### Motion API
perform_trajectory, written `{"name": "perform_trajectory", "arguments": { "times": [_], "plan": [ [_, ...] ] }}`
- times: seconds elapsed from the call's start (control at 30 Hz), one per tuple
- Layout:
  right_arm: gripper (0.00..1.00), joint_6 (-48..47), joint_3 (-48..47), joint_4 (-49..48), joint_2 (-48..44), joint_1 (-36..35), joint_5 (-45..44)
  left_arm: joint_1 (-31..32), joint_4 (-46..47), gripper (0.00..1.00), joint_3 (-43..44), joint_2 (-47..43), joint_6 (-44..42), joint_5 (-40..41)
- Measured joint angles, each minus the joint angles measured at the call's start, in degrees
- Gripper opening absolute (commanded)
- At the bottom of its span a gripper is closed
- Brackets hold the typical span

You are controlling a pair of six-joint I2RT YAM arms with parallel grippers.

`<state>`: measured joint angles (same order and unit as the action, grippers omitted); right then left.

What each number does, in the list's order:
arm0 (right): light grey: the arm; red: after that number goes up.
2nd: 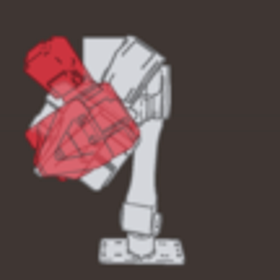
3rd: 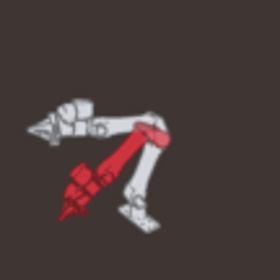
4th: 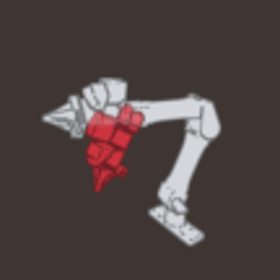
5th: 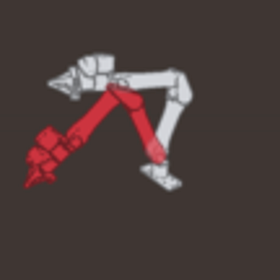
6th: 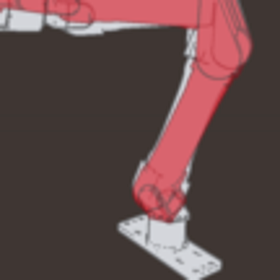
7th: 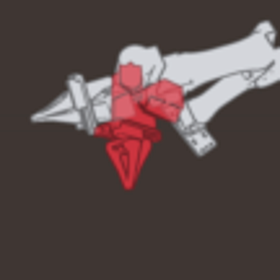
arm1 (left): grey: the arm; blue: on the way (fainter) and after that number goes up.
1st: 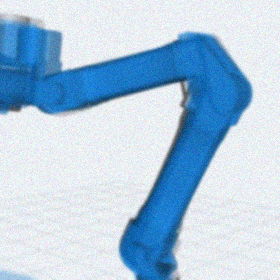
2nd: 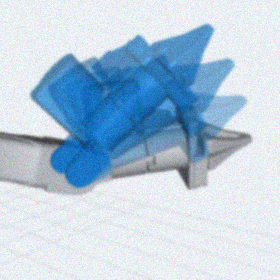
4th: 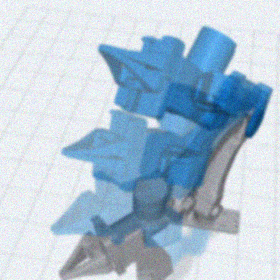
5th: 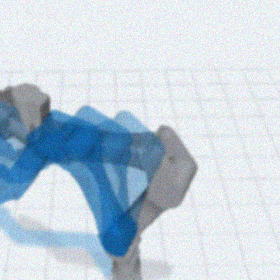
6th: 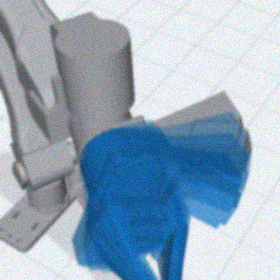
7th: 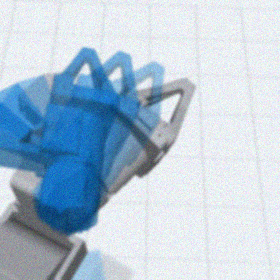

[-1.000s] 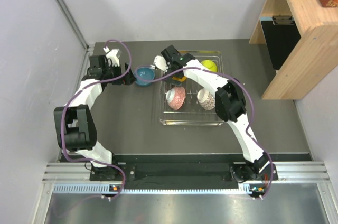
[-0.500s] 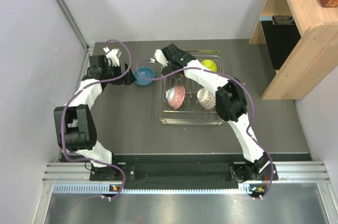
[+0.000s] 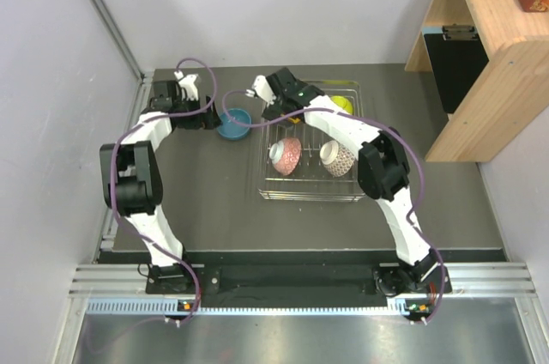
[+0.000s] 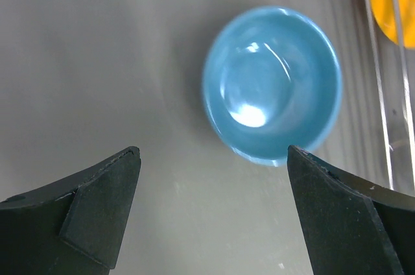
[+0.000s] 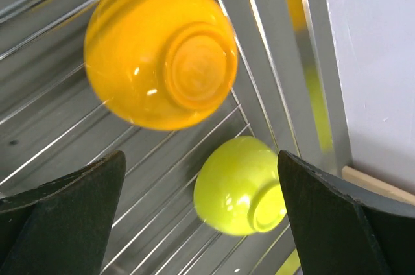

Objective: Load the bowls into the dish rack

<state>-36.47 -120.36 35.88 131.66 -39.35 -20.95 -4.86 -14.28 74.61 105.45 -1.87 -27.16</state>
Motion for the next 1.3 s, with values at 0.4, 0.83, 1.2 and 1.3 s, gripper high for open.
{"name": "perform_trajectory", "arguments": {
  "times": [0.4, 0.83, 1.2, 1.3],
  "plan": [
    [1.00, 6.2, 3.0, 2.9, -20.3, 0.1, 7.1, 2.4, -1.2, 0.82, 9.9, 11.2, -1.4, 4.0],
    [1.00, 9.7, 10.9, 3.7, -25.2, 0.4, 12.0, 7.3, -4.3, 0.00, 11.6, 14.8, -3.2, 6.9],
    [1.00, 23.4, 12.5, 3.9, -28.9, 8.9, 30.7, 7.1, -7.8, 0.00, 11.7, 12.5, -4.3, 5.4],
    [1.00, 28.7, 12.2, 2.7, -30.1, 12.2, 39.6, 6.4, -8.2, 0.00, 9.6, 6.7, -4.3, 3.1]
  ]
}}
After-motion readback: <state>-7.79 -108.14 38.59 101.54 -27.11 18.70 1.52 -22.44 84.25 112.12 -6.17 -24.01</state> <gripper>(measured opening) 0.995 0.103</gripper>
